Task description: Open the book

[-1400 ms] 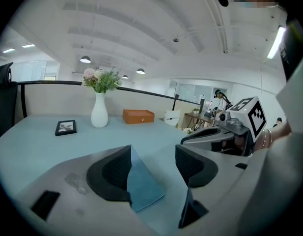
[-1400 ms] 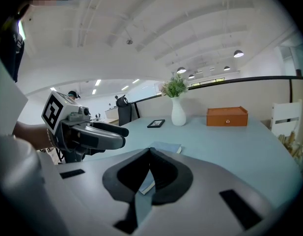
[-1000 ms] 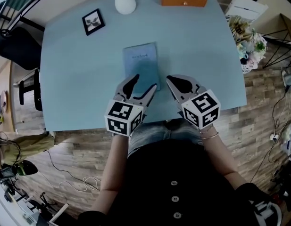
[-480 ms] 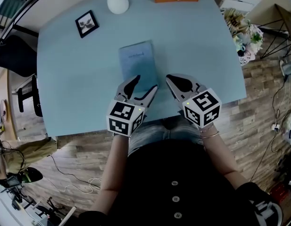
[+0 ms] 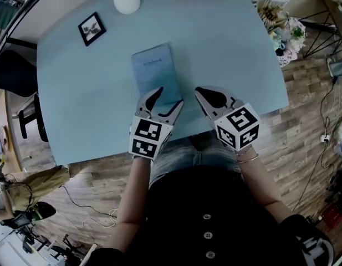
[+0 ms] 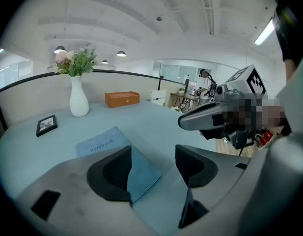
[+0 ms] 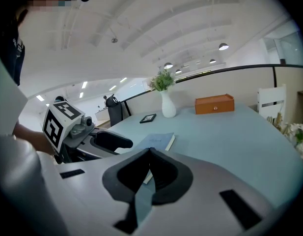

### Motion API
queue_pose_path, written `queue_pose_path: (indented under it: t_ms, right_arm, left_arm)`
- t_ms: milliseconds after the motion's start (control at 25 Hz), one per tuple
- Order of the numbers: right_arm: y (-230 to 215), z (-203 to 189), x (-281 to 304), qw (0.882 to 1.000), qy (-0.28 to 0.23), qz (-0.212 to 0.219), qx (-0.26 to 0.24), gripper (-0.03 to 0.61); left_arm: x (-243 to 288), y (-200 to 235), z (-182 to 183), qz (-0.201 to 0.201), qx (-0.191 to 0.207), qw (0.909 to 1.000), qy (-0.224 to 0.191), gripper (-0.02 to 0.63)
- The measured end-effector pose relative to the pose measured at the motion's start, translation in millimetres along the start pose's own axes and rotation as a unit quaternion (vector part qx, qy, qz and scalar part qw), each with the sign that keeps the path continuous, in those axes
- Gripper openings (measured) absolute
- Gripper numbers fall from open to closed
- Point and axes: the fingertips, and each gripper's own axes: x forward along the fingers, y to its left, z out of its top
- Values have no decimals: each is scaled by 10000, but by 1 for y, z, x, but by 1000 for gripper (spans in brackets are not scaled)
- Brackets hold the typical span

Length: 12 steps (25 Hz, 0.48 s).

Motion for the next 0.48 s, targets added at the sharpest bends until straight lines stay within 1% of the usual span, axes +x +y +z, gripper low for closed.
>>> queue_pose_path:
  t_ms: [240, 480]
  right_arm:
    - [0, -21, -4, 9998, 162, -21, 152, 3]
    - [1, -34, -5, 9991, 268, 24, 325, 3]
  left_arm:
    - [11, -8, -11, -92, 167, 9996, 219, 275]
    - [22, -13, -23, -137, 533, 9970, 551, 275]
